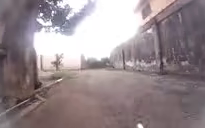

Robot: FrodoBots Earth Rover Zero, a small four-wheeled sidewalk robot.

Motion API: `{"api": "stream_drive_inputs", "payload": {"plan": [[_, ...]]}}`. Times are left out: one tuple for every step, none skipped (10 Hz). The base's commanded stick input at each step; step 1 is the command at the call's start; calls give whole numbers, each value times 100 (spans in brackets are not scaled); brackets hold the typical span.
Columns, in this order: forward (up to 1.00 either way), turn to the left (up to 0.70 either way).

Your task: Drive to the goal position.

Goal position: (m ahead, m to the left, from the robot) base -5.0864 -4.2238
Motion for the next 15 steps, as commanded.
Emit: {"api": "stream_drive_inputs", "payload": {"plan": [[100,1],[100,1],[100,1],[100,1],[100,1],[100,1],[100,1],[100,1],[100,1],[100,1],[100,1],[100,1],[100,1],[100,1],[100,1]]}}
